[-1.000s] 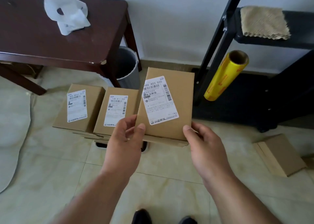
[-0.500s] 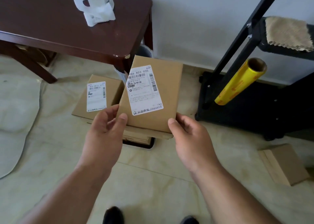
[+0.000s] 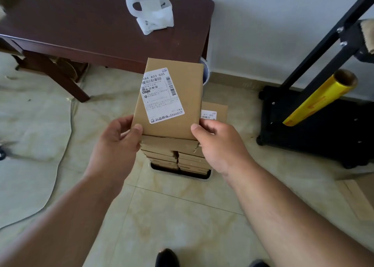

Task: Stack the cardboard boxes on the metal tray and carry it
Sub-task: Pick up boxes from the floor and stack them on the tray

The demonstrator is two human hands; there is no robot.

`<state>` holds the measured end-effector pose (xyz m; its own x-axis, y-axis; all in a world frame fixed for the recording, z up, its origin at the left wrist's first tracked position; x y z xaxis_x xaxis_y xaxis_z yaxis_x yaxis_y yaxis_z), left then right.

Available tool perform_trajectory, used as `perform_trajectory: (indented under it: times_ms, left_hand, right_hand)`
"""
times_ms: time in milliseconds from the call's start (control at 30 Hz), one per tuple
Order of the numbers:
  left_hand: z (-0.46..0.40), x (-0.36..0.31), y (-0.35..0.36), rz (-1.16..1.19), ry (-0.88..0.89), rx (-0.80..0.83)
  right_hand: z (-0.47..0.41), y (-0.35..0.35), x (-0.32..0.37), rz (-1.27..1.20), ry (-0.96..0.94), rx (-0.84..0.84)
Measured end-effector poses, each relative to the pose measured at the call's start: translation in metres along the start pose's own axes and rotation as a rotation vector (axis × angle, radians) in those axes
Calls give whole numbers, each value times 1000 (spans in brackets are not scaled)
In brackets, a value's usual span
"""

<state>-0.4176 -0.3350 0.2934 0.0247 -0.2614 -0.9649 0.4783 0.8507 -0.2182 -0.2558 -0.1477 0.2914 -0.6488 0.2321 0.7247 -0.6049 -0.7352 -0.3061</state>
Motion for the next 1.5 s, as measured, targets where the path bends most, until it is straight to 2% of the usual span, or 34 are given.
perform_trajectory:
  times_ms: [267, 467, 933, 1233, 1500]
  left_hand:
    - [-51, 33, -33, -92, -6, 52]
    - [-69, 60, -40, -75, -38, 42]
    - [-73, 71, -40, -78, -70, 32]
    - [-39, 77, -52, -61, -149, -62]
    - [32, 111, -33, -118, -310, 15]
  right_hand:
    - [-33, 51, 8, 78, 41, -12]
    - [-45, 72, 2, 109, 72, -12]
    - [-56, 84, -5, 88, 113, -8]
    - [-33, 56, -12, 29, 129, -90]
    - [-4, 5, -71, -133, 179, -107]
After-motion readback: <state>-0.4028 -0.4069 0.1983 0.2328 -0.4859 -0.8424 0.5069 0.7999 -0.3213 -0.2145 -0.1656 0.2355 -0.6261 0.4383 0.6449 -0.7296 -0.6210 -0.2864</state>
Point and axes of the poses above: each hand's wrist, its own z-axis away from the middle knuckle, its own y-axis out of the palm, x = y × z, the point moved 10 cm from there along -z, towards the middle knuckle, and after that the axes turned 14 degrees about y, right-handed, at the moved point
